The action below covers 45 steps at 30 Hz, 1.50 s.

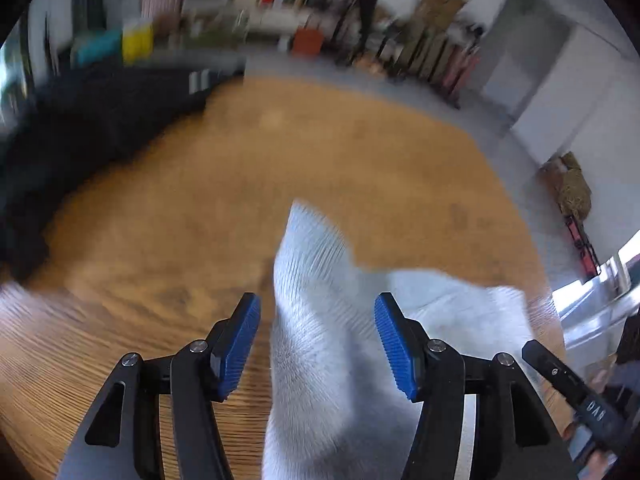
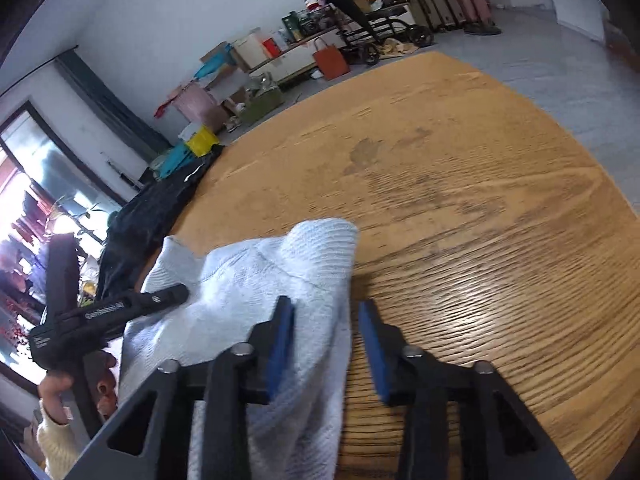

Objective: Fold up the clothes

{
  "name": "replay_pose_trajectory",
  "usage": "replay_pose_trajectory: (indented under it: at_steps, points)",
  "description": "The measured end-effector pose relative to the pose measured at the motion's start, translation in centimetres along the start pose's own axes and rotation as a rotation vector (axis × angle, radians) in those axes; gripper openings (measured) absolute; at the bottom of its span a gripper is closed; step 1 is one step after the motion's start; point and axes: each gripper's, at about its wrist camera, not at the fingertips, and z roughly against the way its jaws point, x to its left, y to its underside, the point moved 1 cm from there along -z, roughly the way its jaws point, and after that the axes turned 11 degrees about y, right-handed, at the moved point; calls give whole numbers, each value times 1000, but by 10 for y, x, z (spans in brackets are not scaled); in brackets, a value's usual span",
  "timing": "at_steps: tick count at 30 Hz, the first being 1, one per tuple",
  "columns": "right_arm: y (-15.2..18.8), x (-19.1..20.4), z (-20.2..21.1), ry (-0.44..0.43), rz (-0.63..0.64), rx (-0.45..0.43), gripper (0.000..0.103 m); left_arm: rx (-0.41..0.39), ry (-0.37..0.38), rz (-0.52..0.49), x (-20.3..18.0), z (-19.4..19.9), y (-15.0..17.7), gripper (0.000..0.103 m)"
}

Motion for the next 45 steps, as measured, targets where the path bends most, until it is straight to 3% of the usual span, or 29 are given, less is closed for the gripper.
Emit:
replay_pose_trajectory:
  at_steps: [2,3,5,8,12,14,17,21,25,27,29,31,33,37,39,42,45]
  points:
    - [-1,5,18,5,4,-27,55,-81,-30,-81,-11,32,2,70]
    - [-2,7,28,7,7,-42,56,-108,-41,-118,-17,47,7,79]
    - [2,21,54,-12,33,-81,62,-117,-46,-175,-23,63,18,80]
    - [23,52,89,-89,111,-139,72,-80,25,-205,-28,74,53,80]
    - [68,77,96,-139,183,-114,71,-65,102,-168,-21,62,91,80]
    - [84,72,84,-136,165,-71,68,-21,76,-159,-17,43,105,80]
    - [96,58,68,-134,112,-57,62,-59,78,-130,-11,36,117,84]
    - [103,51,59,-139,73,-68,62,-81,116,-82,-3,44,112,84]
    - [106,61,82,-125,74,-112,67,-225,170,-60,-2,82,111,84]
    - [112,64,97,-149,72,-137,67,-271,176,-112,-9,90,102,84]
    - [122,67,103,-133,91,-147,68,-239,149,-170,-19,77,85,84]
    - [130,75,97,-55,149,-134,64,-194,119,-205,-28,60,66,82]
    - [139,84,90,28,210,-122,59,-156,141,-161,-23,48,51,78]
    - [100,86,105,4,199,-199,59,-70,200,15,-6,23,27,54]
    - [60,80,94,-3,153,-212,49,-16,194,37,-4,8,31,51]
    - [23,75,52,-21,121,-124,44,47,165,30,3,-22,37,50]
    - [-4,57,3,35,46,-22,44,66,182,76,16,-37,40,50]
